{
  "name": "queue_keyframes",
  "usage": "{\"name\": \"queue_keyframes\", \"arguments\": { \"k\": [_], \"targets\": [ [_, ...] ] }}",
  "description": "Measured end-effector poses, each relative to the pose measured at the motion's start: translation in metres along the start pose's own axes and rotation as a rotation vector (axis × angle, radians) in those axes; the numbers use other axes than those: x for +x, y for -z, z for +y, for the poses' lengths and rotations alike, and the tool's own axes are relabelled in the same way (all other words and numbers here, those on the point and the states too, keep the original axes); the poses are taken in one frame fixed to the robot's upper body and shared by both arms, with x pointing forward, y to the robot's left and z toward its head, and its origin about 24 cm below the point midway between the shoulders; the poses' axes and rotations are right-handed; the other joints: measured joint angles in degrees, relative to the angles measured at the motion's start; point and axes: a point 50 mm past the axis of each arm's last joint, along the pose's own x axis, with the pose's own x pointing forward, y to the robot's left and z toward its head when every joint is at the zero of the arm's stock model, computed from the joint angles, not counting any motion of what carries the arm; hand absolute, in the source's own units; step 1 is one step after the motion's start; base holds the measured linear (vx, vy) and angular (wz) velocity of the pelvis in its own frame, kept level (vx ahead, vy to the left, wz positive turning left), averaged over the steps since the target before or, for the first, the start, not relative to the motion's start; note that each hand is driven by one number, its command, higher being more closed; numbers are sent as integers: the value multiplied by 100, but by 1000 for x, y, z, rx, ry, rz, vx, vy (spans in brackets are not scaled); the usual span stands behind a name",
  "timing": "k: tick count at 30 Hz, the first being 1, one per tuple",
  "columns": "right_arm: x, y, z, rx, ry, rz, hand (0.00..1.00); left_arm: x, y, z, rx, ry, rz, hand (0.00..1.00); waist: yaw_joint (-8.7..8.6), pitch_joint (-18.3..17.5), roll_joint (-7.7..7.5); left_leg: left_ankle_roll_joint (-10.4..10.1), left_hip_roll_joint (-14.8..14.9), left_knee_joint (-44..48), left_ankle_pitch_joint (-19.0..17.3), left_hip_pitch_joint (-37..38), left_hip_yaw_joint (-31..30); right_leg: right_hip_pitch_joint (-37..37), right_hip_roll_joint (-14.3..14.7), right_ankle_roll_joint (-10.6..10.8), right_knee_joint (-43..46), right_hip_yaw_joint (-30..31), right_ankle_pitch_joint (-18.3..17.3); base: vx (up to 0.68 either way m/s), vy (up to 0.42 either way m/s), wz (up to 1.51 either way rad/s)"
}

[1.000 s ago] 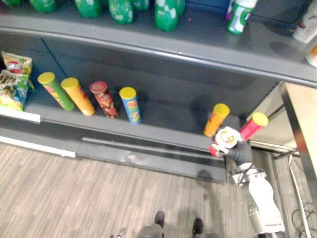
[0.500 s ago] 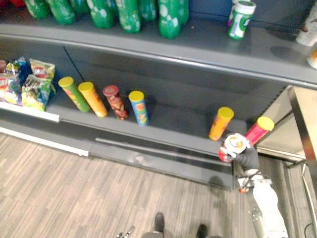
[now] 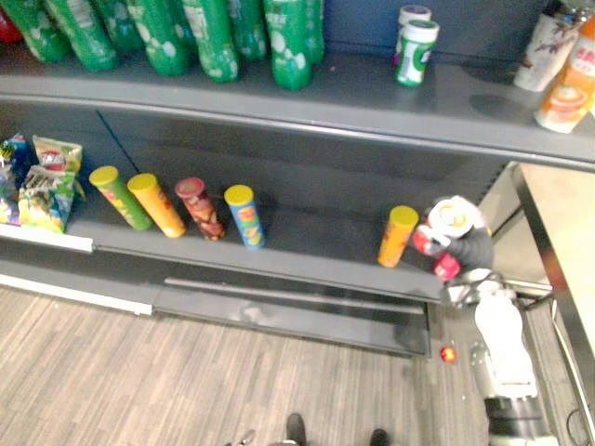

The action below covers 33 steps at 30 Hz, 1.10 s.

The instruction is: Put the gum and the chips on the shelf.

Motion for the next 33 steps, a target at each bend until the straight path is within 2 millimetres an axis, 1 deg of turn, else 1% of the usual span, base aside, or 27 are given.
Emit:
{"name": "queue_keyframes", "arguments": {
  "k": [4,8,12,18,19,20,23,25,28,30,33],
  "targets": [
    [17,-18,-8,-33,19,-75,100,-1,6,2,8,-8,32,0,-3,-37,21,0,49,-1,12,34,2,12,49,-32,2,44,34,-44,-10,-7],
    [30,-33,-8,-32,11,-132,100,-1,7,2,14,-8,37,0,-3,-44,30,-31,82,-1,40,38,16,11,86,-47,-14,69,57,-48,-1,-3],
    [45,-49,0,-2,-13,-194,100,-1,8,3,21,-8,41,0,3,-55,18,-47,132,-2,89,39,72,18,136,-65,-82,98,127,-35,-5,-6],
    [63,-62,12,-6,-87,-227,100,-1,9,5,29,-9,56,0,10,-75,-6,-47,156,-3,121,48,112,10,152,-63,-100,110,143,-2,1,-1],
    [69,-65,15,4,-100,-233,100,-2,10,7,29,-12,59,0,4,-89,-21,-47,160,-3,121,49,132,10,156,-63,-125,124,163,14,7,-6],
    [72,-67,15,9,-102,-236,100,-2,10,8,30,-13,58,0,8,-96,-31,-47,161,-3,121,46,135,16,159,-66,-150,126,181,22,2,-6],
    [89,-77,15,-12,-117,-252,100,-2,10,9,34,-14,60,0,25,-120,-70,-44,162,-4,126,40,135,35,165,-64,-179,125,212,34,2,0],
    [105,-88,19,-30,-142,-266,100,-2,10,8,47,-6,66,0,60,-125,-77,-40,166,-4,129,39,135,40,171,-88,-194,122,236,18,2,0],
    [119,-94,21,-32,-154,-249,100,-2,10,8,44,0,66,0,95,-128,-83,-22,180,-5,148,41,124,86,194,-94,-265,110,261,11,-1,0],
    [127,-95,23,-19,-160,-224,100,-2,10,7,35,4,66,0,148,-128,-85,-28,193,-5,152,40,117,96,209,-89,-289,102,265,15,-8,1],
    [140,-94,27,0,-168,-183,100,-2,10,7,28,5,69,0,162,-126,-87,-32,206,-5,156,35,100,100,226,-90,-298,86,265,0,0,0]
  ]
}}
